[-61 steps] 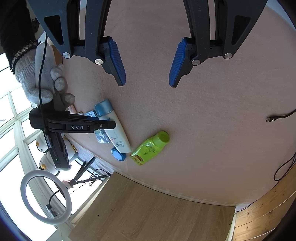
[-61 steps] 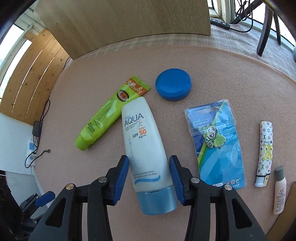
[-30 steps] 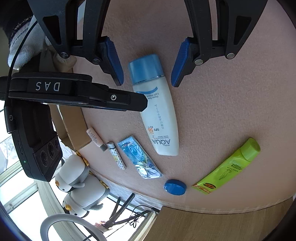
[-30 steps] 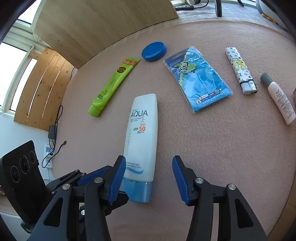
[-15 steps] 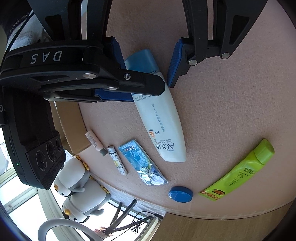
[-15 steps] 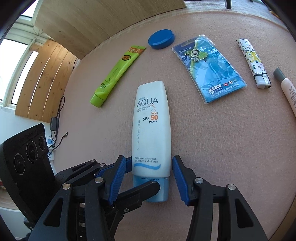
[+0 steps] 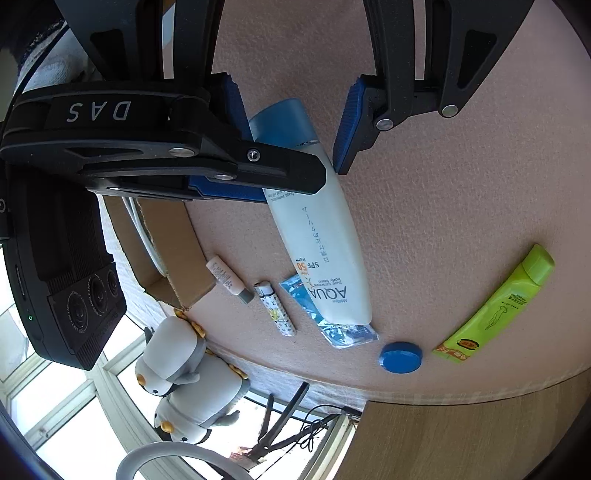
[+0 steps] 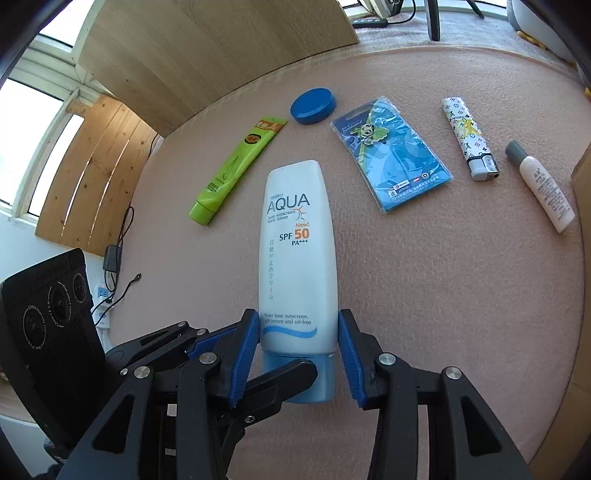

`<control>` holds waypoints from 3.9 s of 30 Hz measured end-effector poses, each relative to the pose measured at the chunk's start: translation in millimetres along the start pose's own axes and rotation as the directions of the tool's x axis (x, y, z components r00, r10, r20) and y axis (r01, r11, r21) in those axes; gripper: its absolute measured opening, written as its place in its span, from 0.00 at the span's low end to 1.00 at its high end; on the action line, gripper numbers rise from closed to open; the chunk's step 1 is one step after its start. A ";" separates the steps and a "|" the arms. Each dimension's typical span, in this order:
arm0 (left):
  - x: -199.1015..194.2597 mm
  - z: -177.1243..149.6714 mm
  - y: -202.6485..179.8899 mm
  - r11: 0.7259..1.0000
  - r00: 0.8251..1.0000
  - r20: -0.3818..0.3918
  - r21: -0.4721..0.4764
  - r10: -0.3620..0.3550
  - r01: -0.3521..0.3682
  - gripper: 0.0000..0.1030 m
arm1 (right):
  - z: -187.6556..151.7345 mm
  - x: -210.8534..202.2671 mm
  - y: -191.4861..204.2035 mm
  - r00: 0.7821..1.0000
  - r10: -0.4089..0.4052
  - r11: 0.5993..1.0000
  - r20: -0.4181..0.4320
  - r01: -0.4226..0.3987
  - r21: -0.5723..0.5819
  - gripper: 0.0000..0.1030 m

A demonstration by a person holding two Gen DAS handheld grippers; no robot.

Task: Organize objects
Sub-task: 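Lift the sunscreen bottle with the right gripper and lower it into the box, then open the right gripper and withdraw it from the box, then move the right tool to the blue packet with the green figure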

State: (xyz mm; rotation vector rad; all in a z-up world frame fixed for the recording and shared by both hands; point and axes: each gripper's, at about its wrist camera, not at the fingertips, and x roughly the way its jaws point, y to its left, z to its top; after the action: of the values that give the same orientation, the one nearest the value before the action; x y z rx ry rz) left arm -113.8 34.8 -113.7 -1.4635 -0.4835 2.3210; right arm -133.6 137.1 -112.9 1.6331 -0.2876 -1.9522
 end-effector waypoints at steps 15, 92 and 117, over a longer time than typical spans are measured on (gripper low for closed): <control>18.7 13.8 -113.1 0.982 0.996 0.007 0.168 -0.085 0.083 0.46 | -32.2 -96.5 -46.9 0.980 -0.059 0.995 0.188 0.042 0.096 0.39; -92.8 -46.2 100.9 0.960 0.980 0.098 -0.240 0.172 -0.145 0.50 | 164.0 20.0 -28.6 0.972 -0.218 0.974 0.083 0.211 0.086 0.36; -64.0 -33.3 71.3 0.982 0.993 0.082 -0.176 0.090 -0.074 0.50 | 97.9 29.1 -34.3 0.978 -0.206 0.975 -0.028 0.207 0.081 0.19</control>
State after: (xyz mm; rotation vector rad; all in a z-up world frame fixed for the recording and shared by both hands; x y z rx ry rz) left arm -65.9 -54.5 -109.8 -1.4865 -0.6770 2.4715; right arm -239.4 130.2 -131.8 1.7974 -0.2008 -2.1008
